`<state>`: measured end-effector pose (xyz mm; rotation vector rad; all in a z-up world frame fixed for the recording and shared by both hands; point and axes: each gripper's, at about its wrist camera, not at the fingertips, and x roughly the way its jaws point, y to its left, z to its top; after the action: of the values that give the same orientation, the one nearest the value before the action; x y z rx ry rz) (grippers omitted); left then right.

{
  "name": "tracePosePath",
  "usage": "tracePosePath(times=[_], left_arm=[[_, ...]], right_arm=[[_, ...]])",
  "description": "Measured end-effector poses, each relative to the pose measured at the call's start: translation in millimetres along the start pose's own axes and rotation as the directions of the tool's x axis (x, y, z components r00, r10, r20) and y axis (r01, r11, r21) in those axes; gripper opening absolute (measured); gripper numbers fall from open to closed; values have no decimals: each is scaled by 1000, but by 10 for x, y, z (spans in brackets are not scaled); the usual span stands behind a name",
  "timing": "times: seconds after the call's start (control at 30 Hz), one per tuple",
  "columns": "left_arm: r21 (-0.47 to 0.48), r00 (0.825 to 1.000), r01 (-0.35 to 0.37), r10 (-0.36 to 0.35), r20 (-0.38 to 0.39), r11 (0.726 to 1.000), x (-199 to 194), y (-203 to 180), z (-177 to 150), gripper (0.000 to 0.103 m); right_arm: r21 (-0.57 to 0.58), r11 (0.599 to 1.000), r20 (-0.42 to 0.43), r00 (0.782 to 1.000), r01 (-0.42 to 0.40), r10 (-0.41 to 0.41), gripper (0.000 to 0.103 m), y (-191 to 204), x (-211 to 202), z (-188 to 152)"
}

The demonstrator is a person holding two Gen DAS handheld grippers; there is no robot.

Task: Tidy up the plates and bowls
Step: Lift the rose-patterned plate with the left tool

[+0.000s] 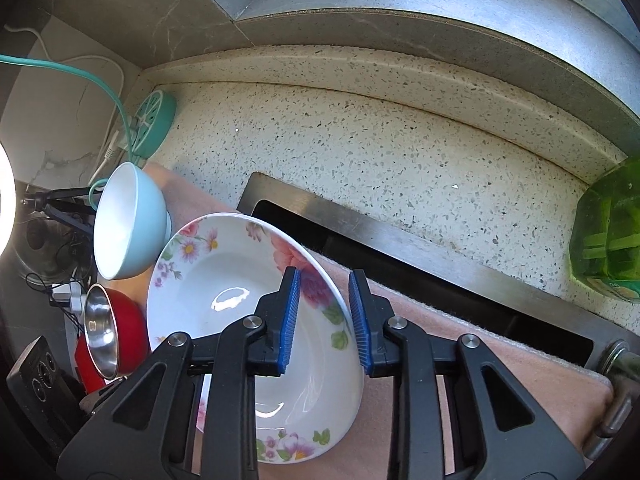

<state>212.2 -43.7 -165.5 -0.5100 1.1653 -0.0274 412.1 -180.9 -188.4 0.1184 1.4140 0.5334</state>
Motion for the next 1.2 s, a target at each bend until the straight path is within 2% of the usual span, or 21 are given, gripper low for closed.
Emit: tracePosePath(times=[0.5, 0.8, 1.2], left_arm=[[28, 1000, -19, 19, 13, 999, -97, 31, -14, 23], [63, 1000, -22, 22, 14, 998, -177, 6, -95, 23], [130, 1000, -16, 13, 24, 991, -334, -3, -250, 23]], right_arm=[[13, 1000, -30, 1000, 3, -3, 22, -100, -117, -276], [34, 999, -27, 999, -15, 16, 17, -149, -293, -491], [50, 999, -3, 1000, -11, 11, 17, -107, -494, -818]])
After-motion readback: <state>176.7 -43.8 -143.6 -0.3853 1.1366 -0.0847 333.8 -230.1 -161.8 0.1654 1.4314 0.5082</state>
